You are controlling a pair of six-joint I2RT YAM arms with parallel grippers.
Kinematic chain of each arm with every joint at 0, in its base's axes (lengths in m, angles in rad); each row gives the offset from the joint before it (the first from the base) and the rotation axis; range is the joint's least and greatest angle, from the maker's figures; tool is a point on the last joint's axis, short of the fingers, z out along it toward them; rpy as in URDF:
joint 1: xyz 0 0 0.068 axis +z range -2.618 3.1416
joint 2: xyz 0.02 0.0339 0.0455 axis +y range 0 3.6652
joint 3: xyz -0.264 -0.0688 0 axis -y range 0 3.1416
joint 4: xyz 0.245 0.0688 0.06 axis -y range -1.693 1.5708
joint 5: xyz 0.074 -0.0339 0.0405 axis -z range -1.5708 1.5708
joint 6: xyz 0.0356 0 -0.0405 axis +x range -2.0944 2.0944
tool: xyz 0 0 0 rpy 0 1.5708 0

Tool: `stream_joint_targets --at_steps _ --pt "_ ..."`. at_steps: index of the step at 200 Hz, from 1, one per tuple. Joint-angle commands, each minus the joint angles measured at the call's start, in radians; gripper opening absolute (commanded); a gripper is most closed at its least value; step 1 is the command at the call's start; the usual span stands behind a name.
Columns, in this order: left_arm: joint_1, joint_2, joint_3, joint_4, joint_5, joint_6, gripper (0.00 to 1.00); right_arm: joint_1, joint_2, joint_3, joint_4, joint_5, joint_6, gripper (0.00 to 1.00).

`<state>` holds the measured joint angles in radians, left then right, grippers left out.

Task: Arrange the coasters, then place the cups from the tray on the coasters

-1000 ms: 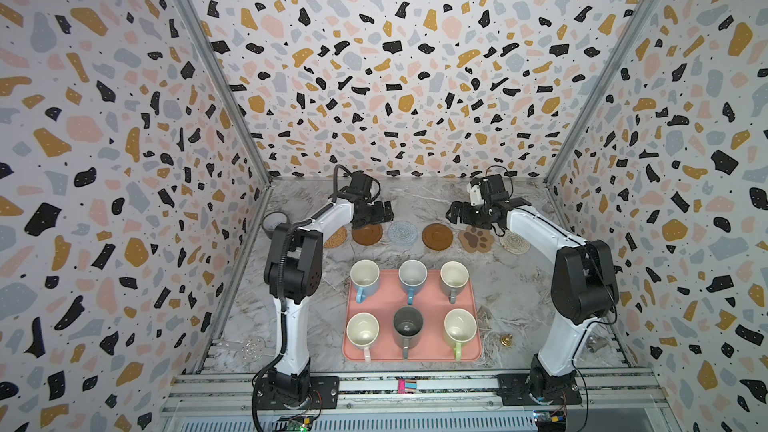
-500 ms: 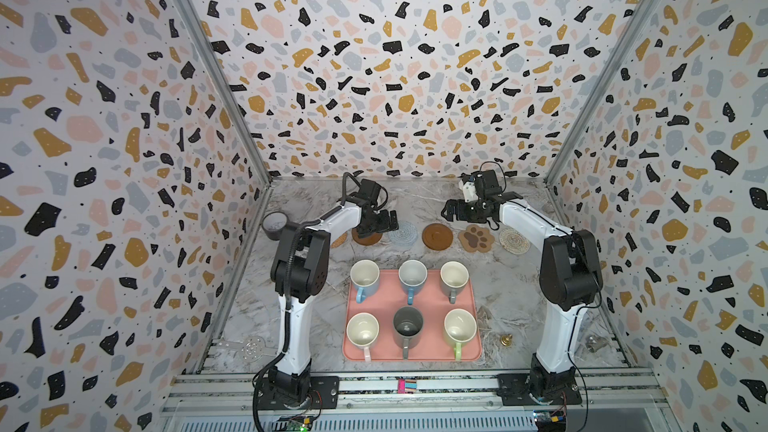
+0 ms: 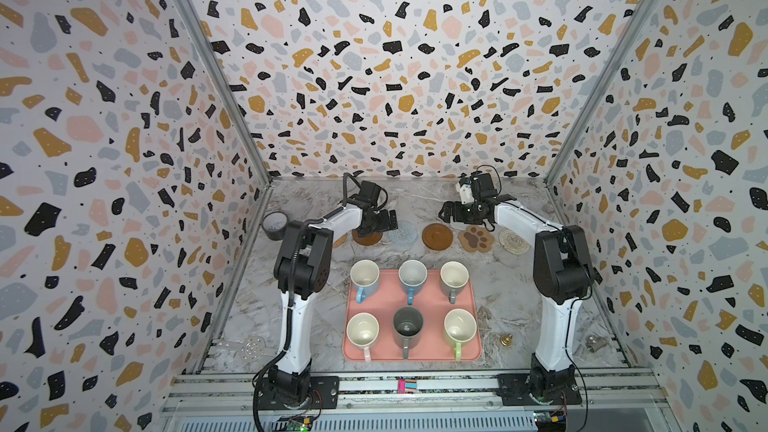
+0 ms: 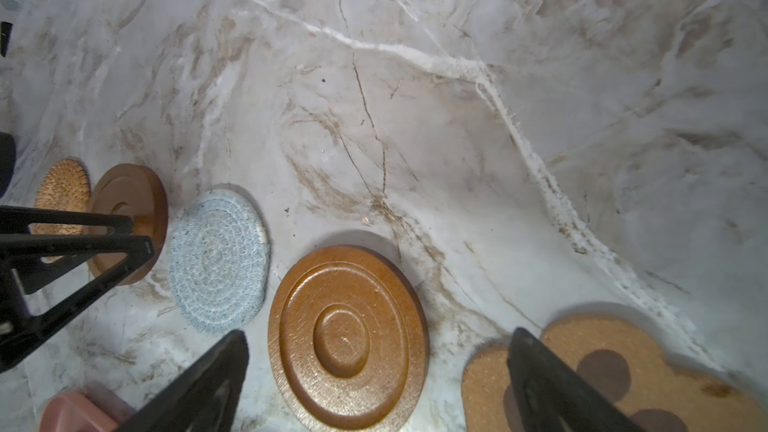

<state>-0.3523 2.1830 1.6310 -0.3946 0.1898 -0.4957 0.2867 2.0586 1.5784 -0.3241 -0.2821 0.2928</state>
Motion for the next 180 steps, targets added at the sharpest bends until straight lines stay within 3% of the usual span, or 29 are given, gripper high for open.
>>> stream_joint_targets --at_steps 1,91,180 --pt "0.002 0.033 0.0 0.017 -0.019 -0.015 1.0 0.005 0.007 0.064 0.003 -0.002 0.014 0.99" --pt "0.004 0.074 -0.014 0.087 -0.056 -0.052 1.0 0.025 0.029 0.078 0.007 -0.002 0.031 0.99" --pt "0.01 0.125 0.067 0.086 -0.07 -0.061 1.0 0.029 0.057 0.142 -0.02 -0.022 0.012 0.99"
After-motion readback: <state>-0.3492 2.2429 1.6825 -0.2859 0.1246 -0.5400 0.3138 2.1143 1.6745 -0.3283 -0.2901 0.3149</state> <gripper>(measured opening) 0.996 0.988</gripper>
